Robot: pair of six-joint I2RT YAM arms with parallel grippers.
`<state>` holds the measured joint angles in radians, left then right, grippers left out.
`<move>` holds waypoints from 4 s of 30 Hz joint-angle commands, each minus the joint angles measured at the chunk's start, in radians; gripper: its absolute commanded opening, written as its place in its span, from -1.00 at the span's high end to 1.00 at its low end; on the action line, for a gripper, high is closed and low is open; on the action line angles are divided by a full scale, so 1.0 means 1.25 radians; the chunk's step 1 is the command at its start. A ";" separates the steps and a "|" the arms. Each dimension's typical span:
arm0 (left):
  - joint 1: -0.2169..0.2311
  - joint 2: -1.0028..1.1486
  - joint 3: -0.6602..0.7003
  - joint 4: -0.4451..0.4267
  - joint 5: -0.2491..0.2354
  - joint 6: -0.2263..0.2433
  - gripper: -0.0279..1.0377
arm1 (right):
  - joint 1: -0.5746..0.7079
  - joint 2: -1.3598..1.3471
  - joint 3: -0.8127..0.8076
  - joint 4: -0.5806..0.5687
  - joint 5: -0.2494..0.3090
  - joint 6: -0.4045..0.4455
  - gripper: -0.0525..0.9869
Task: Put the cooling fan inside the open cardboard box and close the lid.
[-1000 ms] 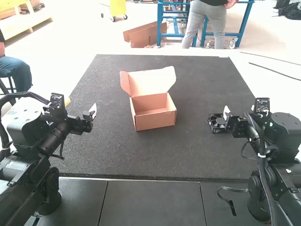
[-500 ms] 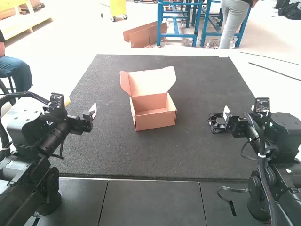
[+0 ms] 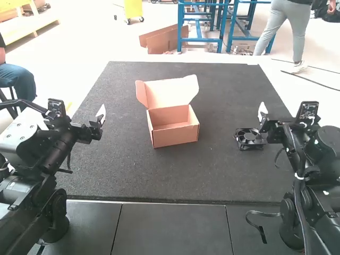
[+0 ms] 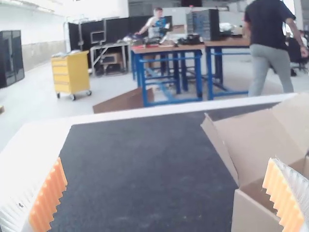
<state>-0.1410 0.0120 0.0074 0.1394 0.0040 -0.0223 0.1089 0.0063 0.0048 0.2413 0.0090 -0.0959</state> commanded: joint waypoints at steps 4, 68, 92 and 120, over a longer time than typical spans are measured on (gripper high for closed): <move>0.007 0.048 0.092 0.016 -0.028 0.006 -0.86 | -0.007 0.049 0.098 0.005 0.012 0.008 -0.85; 0.034 0.777 0.718 -0.509 -0.040 -0.044 -0.87 | -0.183 1.415 0.914 -0.717 -0.005 -0.072 -0.83; 0.034 0.777 0.727 -0.508 -0.040 -0.050 -0.87 | -0.183 1.484 0.894 -0.635 0.038 -0.075 -0.78; 0.034 0.777 0.754 -0.559 -0.040 -0.048 -0.87 | -0.175 1.340 1.007 -0.819 -0.178 -0.074 0.94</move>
<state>-0.1047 0.9836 0.9146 -0.5594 -0.0551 -0.0757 -0.1158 1.8141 1.1698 -0.7647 -0.1452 -0.1844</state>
